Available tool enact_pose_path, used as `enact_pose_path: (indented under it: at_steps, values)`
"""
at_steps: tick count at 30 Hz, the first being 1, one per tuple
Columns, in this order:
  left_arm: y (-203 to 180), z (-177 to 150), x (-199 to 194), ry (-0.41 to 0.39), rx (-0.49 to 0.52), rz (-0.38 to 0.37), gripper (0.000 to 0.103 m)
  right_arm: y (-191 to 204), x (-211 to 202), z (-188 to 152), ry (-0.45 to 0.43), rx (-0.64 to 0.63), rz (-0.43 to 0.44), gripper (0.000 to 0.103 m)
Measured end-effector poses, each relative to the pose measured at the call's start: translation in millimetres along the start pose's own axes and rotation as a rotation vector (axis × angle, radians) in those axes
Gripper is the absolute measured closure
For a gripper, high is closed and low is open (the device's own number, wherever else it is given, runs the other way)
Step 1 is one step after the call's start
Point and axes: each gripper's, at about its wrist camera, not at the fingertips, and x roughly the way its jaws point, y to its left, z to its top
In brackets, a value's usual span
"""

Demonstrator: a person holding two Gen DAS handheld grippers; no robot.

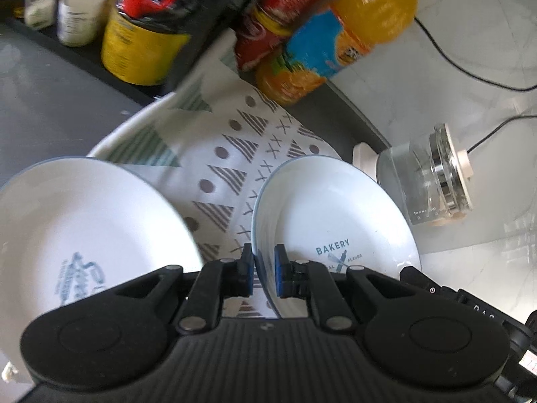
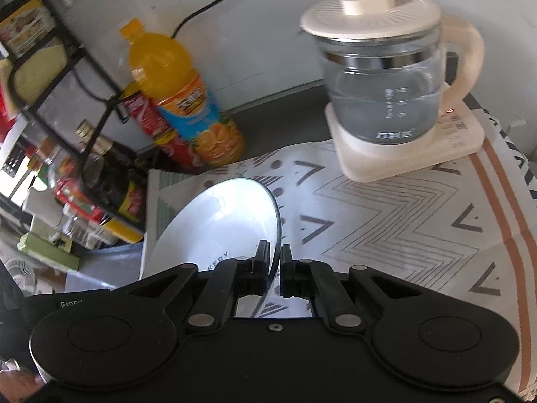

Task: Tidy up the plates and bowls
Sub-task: 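Carry the 'BAKERY' plate with both tools onto the 'Sweet' plate stack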

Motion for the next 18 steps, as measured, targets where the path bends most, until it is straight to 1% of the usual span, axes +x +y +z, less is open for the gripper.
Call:
enact_pose_path:
  at_steps: [10,14,18]
  values:
    - [34,-13,-41,-0.062,-0.05,0.013,0.093,38,-6,-22,0.01,-0.047,0.045,0.098]
    - [50,-20,-54,-0.076,-0.067,0.023,0.093,51,-4,-33,0.011,-0.062,0.055,0.098]
    - [72,-25,-64,-0.091,-0.097,0.038,0.093,63,2,-46,0.025,-0.072,0.083,0.098]
